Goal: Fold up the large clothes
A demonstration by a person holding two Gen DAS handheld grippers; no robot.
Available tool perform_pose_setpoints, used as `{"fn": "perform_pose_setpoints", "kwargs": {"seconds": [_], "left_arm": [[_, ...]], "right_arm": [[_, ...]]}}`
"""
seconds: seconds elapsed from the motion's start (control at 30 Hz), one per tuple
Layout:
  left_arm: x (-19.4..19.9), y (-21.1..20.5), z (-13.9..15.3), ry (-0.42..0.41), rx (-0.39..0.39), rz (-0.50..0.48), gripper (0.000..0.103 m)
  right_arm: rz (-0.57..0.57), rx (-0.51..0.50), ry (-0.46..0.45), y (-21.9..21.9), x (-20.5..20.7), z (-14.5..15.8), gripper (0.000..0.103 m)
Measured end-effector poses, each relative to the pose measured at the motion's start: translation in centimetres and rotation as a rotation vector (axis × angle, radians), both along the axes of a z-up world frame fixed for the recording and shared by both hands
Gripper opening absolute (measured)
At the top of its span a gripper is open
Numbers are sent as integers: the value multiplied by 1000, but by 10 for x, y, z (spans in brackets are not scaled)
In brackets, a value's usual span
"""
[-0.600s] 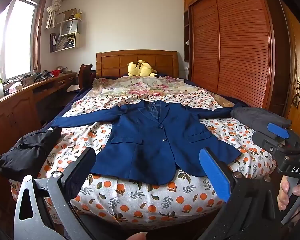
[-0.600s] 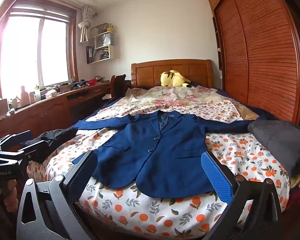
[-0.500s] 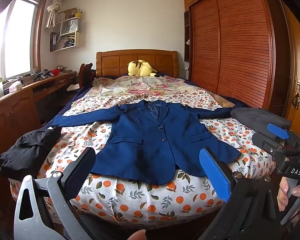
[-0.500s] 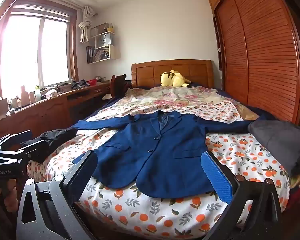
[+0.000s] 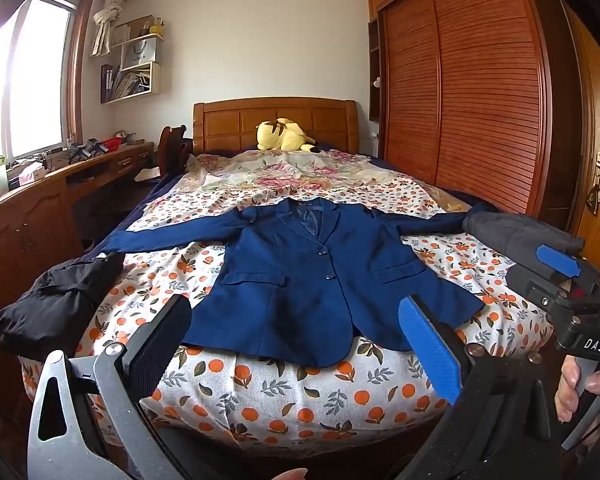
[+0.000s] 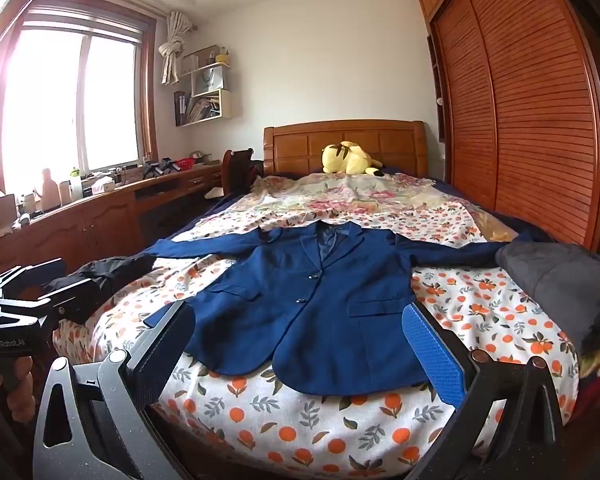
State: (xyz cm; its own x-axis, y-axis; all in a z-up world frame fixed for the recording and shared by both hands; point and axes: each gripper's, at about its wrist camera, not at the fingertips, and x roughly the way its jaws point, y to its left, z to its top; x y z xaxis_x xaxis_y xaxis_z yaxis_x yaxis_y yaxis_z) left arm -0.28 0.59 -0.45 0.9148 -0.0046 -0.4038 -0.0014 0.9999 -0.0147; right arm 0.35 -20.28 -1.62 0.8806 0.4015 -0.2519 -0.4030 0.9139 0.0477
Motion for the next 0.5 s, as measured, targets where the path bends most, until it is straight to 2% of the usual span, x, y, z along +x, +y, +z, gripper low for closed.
{"fn": "perform_pose_setpoints", "kwargs": {"seconds": [0.5], "left_arm": [[0,3,-4,6,5,5,103]], "right_arm": [[-1,0,-3,1,-1,-1,103]]}}
